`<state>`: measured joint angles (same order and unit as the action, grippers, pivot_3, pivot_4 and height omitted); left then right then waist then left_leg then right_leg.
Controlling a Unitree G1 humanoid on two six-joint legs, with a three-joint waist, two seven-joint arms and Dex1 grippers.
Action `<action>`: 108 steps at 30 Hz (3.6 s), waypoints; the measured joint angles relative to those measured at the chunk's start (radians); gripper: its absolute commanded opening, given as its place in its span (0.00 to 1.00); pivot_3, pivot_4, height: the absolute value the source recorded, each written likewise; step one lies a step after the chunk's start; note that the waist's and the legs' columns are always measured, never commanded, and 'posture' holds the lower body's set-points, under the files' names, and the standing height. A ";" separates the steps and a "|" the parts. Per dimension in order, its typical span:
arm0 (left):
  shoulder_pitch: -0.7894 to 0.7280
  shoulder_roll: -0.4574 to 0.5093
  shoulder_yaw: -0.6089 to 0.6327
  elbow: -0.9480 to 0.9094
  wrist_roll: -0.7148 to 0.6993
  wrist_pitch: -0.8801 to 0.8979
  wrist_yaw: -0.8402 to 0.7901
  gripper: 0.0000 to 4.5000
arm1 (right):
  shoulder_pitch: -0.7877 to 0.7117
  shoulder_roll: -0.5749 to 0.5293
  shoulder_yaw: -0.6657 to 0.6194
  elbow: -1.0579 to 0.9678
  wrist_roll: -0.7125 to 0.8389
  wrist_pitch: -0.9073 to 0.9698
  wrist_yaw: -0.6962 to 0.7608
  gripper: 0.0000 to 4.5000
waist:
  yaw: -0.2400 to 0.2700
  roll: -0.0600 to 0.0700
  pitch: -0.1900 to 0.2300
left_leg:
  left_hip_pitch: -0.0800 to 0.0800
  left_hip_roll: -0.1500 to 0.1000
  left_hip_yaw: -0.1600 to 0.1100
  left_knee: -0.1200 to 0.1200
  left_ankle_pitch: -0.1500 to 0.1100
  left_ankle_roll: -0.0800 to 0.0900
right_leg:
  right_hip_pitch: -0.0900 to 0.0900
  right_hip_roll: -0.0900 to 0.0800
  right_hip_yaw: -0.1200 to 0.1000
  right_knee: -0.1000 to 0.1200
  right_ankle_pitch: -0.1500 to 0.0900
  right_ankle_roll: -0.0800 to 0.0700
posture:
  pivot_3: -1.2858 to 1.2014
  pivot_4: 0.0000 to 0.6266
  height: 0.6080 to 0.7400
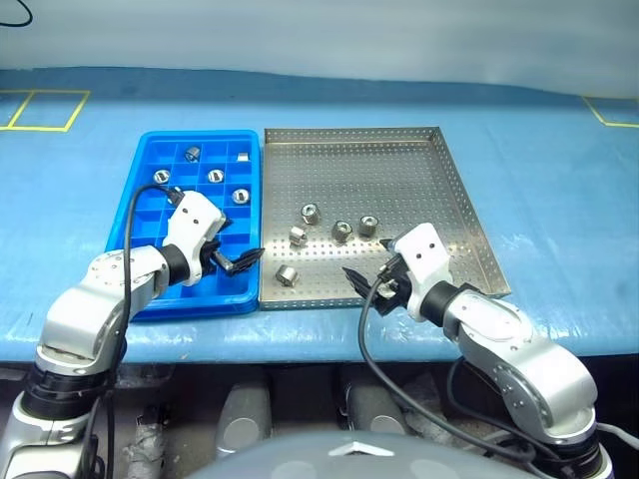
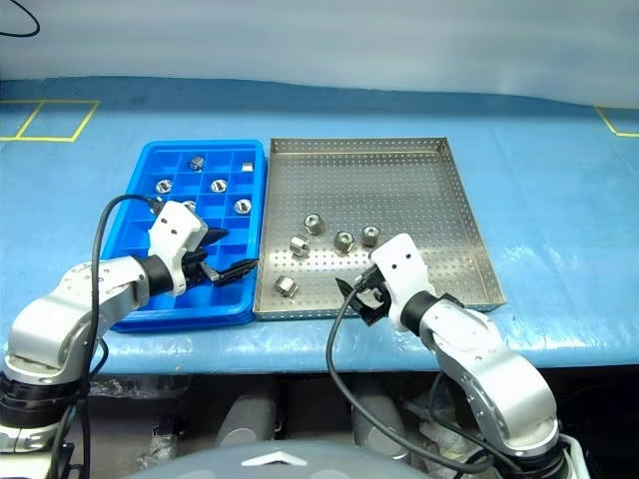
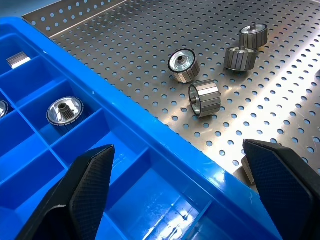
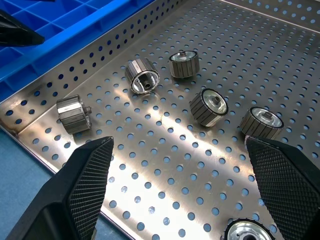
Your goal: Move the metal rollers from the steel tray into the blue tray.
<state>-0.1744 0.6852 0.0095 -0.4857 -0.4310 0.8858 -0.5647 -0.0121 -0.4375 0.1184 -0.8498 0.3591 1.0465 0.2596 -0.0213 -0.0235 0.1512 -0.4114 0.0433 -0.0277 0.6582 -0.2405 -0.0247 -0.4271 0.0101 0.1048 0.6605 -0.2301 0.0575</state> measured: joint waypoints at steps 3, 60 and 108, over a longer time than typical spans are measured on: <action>0.000 0.000 0.000 0.000 0.000 0.000 -0.001 1.00 | 0.000 0.000 0.000 0.000 0.000 0.000 -0.001 0.99 | 0.000 0.000 0.000 | 0.000 0.000 0.000 0.000 0.000 0.000 | 0.000 0.000 0.000 0.000 0.000 0.000 | 0.54 0.24 1.00; -0.826 -0.148 -0.630 0.747 0.219 0.283 -0.448 1.00 | 0.062 0.094 0.046 0.025 -0.078 -0.088 -0.069 0.99 | -0.024 0.000 0.001 | -0.003 -0.002 -0.003 0.003 -0.001 0.002 | -0.001 0.001 0.000 0.004 -0.001 0.003 | 0.51 0.24 1.00; -0.669 -0.074 -0.457 0.442 0.076 0.423 -0.331 0.99 | 0.024 0.086 0.052 0.065 -0.087 -0.100 -0.036 1.00 | -0.014 0.001 0.001 | -0.002 -0.002 -0.004 0.004 -0.001 0.002 | -0.001 0.001 0.000 0.006 0.001 0.006 | 0.53 0.24 1.00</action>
<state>-0.8430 0.6109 -0.4477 -0.0442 -0.3555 1.3084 -0.8959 0.0119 -0.3516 0.1709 -0.7851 0.2718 0.9462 0.2235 -0.0354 -0.0229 0.1520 -0.4137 0.0410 -0.0318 0.6625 -0.2413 -0.0231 -0.4277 0.0111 0.1048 0.6670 -0.2291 0.0631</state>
